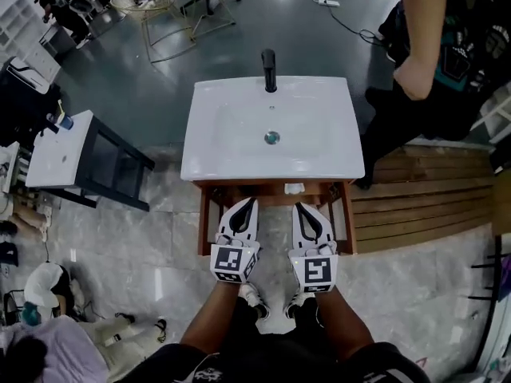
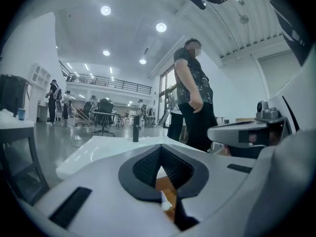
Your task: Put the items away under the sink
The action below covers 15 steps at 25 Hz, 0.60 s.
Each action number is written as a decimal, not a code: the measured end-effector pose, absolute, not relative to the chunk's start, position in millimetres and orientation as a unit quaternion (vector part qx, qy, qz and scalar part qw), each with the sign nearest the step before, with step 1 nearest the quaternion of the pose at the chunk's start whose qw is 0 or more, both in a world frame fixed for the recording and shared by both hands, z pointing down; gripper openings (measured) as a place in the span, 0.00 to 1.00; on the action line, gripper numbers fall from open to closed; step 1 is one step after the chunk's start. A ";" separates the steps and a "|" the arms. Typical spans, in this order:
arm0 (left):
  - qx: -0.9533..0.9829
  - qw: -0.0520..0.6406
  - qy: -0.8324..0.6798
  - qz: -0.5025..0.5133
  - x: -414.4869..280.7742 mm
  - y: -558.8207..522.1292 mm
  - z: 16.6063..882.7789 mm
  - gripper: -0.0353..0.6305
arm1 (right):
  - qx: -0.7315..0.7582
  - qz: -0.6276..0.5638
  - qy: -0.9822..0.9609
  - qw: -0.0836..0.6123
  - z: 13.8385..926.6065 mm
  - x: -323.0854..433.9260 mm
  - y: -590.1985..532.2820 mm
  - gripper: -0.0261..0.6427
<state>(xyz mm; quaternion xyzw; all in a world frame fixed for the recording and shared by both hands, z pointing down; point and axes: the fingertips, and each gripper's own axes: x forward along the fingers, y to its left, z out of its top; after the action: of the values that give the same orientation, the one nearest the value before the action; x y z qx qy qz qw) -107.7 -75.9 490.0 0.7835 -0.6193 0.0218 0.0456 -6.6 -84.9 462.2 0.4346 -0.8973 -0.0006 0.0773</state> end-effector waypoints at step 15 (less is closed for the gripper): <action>0.789 -0.007 -0.614 0.009 -118.9 -31.3 331.6 0.06 | 0.440 -0.029 -0.897 0.043 319.2 -13.9 -30.4 0.08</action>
<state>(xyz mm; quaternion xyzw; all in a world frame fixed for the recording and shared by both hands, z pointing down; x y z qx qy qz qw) -118.9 -31.3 331.6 0.7890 -0.6143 0.0086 -0.0073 -13.9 -30.4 319.2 0.4397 -0.8967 -0.0289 0.0429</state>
